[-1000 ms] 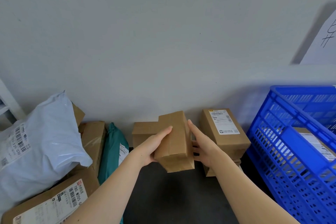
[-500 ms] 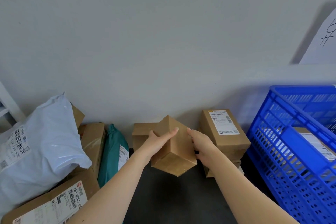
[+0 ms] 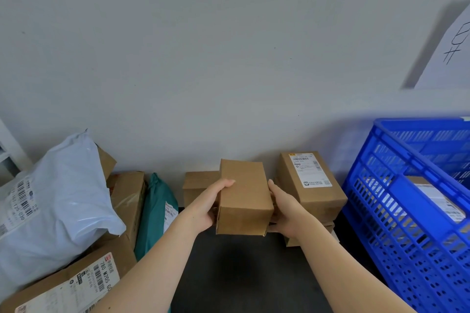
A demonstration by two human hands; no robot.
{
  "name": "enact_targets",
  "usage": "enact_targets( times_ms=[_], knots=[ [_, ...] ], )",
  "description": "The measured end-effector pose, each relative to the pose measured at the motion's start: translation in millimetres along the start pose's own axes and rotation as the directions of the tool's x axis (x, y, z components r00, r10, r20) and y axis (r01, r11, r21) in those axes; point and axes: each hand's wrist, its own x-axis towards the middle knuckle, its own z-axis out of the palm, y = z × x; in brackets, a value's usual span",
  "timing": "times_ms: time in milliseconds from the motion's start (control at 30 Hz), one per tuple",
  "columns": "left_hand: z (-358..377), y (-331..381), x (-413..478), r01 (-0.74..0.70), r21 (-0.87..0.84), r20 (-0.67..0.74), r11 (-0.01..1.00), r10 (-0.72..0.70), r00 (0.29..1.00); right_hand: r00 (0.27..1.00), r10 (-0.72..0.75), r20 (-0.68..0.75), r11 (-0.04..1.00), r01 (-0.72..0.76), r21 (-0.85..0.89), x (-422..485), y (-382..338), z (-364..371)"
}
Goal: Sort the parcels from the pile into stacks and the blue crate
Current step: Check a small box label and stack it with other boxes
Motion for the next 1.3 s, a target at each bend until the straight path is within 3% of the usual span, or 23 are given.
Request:
enact_targets(
  times_ms=[200, 400, 733, 967, 1133, 1200, 1300],
  knots=[
    [1, -1, -1, -0.006, -0.064, -0.002, 0.998, 0.006, 1.000, 1.000, 0.019, 0.006, 1.000, -0.019, 0.013, 1, 0, 1],
    [-1, -6, 6, -0.054, 0.197, -0.034, 0.979, 0.062, 0.997, 0.991, -0.103, -0.086, 0.990, 0.094, -0.104, -1, -2, 0],
    [4, 0, 6, 0.014, 0.399, -0.048, 0.917, 0.005, 0.999, 0.969, -0.246, -0.024, 0.954, 0.238, -0.182, -6, 2, 4],
    [3, -1, 0, -0.033, 0.280, -0.020, 0.960, 0.040, 0.999, 0.967, -0.253, 0.031, 0.956, 0.255, -0.143, -5, 3, 3],
    [2, -1, 0, -0.012, 0.079, 0.070, 0.997, 0.006, 0.998, 0.983, -0.020, 0.182, 0.999, 0.029, -0.043, -10, 0, 5],
    [1, -2, 2, -0.011, 0.070, 0.079, 0.997, 0.005, 0.997, 0.975, -0.002, 0.220, 1.000, 0.008, -0.026, -8, 2, 5],
    [1, -1, 4, -0.006, 0.098, 0.073, 0.995, -0.002, 0.997, 0.986, -0.013, 0.163, 1.000, 0.015, -0.011, -6, 2, 5]
  ],
)
